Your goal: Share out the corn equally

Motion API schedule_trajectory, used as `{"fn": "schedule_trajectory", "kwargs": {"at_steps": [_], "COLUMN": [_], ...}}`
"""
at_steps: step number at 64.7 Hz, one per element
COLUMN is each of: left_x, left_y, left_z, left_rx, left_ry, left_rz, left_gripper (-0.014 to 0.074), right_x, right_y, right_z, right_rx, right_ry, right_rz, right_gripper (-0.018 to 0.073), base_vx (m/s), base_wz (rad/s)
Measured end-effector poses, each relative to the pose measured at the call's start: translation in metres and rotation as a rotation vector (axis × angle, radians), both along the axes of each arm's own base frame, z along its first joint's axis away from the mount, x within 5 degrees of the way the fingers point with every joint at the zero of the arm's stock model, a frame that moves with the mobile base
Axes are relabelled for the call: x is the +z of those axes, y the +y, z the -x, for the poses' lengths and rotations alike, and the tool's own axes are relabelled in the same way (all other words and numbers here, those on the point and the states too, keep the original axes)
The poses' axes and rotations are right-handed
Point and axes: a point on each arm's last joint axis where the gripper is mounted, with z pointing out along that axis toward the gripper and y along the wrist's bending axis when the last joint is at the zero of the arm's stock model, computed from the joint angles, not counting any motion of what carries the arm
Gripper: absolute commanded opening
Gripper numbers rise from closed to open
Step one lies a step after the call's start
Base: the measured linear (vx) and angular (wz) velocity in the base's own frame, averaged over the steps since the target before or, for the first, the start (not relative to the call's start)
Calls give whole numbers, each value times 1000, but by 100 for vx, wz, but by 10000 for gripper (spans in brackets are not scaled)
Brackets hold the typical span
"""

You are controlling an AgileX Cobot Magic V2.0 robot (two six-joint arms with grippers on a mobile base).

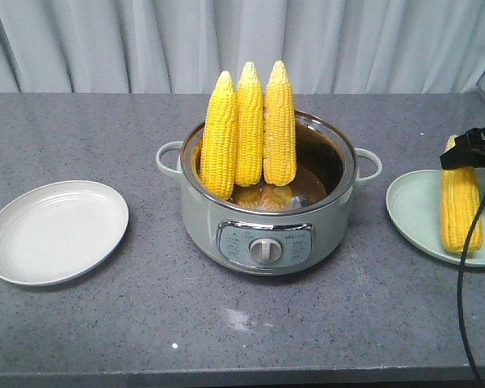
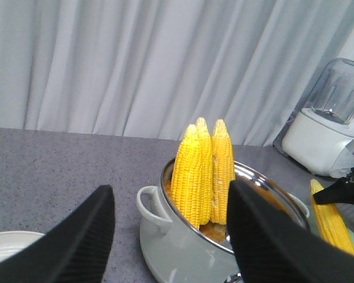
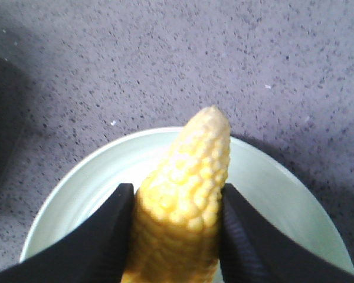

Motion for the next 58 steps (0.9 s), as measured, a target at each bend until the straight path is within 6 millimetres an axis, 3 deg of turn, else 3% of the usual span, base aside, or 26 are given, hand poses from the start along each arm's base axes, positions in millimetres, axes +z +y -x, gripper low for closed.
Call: {"fn": "schedule_trajectory", "kwargs": {"at_steps": [9,16,21,36,44,58], "left_x": [-7,-14,-13,16,31,27], "left_y": [-3,-7,-10,-23,-32,-54], "left_z": [-11,-24,-36,-77,-110,-183], "left_rx": [-10,-14,-23,-69,-96,-178], "left_ry": [55,104,123,99,99,196], "left_rz": [2,12,-9,-101,-126,-176], "left_gripper": [414,414,414,414,416,416], "right_x": [-4,-5,-5,1,28,87], "right_y": [-1,-2,-2,-1,2,16], "right_z": [0,0,0,1,9,35], "right_rx": [-13,-23,-35,-54,-61,-50], "right_ry": [25,30,36,23,-41,-174], "right_rz": [5,-2,-9,-11,-9,-22], "right_gripper": [438,524,546,545,545,545], "base_vx": [0,0,0,0,0,0], "base_wz": [0,0,0,0,0,0]}}
